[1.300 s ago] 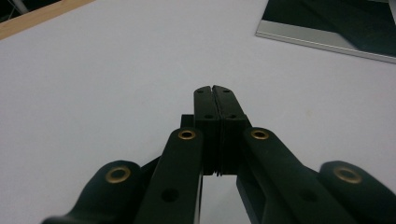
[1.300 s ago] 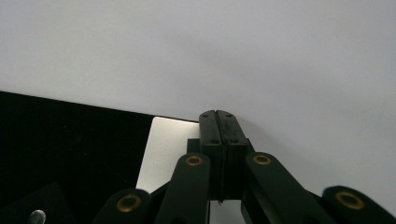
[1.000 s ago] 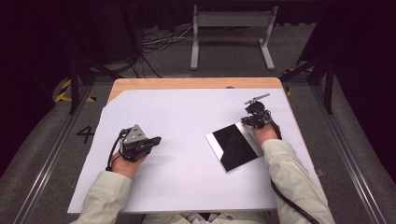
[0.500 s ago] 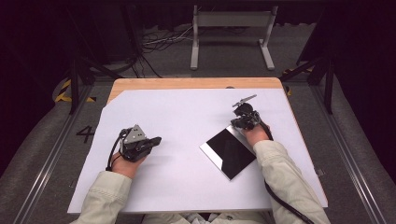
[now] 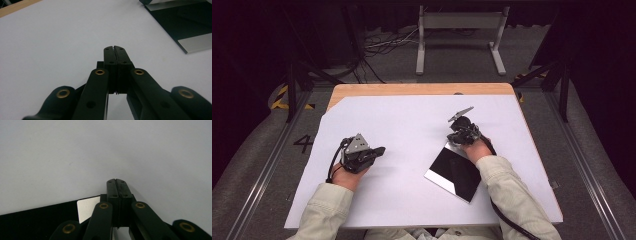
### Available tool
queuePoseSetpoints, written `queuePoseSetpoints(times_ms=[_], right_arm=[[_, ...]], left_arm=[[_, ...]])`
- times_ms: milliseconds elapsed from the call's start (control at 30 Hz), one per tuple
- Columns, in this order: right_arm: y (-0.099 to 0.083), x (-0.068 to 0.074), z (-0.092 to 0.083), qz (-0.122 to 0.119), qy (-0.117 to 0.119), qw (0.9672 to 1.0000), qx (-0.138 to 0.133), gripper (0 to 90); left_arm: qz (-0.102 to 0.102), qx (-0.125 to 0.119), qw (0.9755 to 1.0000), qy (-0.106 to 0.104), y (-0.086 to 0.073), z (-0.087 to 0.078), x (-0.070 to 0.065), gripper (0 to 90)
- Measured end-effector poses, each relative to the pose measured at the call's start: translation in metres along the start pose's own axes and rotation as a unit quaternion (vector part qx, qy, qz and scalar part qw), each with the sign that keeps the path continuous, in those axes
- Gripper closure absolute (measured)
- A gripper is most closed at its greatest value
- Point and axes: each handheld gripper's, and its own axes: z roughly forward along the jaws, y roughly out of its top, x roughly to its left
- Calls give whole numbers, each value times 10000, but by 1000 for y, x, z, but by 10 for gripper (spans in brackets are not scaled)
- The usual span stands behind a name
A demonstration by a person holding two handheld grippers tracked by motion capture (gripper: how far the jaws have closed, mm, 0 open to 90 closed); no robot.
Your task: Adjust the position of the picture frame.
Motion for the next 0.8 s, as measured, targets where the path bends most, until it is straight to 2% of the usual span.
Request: queuePoseSetpoints(times_ms=[133,200,333,467,500,633,800], right_arm=[[1,2,-1,-28,75,9999,-89,900],[1,4,-4,-94,24,9998,-164,900],[-1,10,-18,-147,91,9991,-375,900],[-5,16,-33,-248,245,9980,-525,900],[-9,19,-42,-253,397,9970,-610,900],[-17,28,-54,-285,627,9957,-622,900],[-28,35,-64,-367,736,9950,-573,900]], left_arm=[[1,-2,10000,-8,0,0,0,887],[-3,-1,10000,-8,0,0,0,885],[6,-9,10000,-12,0,0,1,882],[-7,8,10000,-19,0,1,0,881],[-5,12,10000,-13,0,1,0,880],[-19,9,10000,-27,0,2,-1,878],[-4,22,10000,-35,0,2,0,878]])
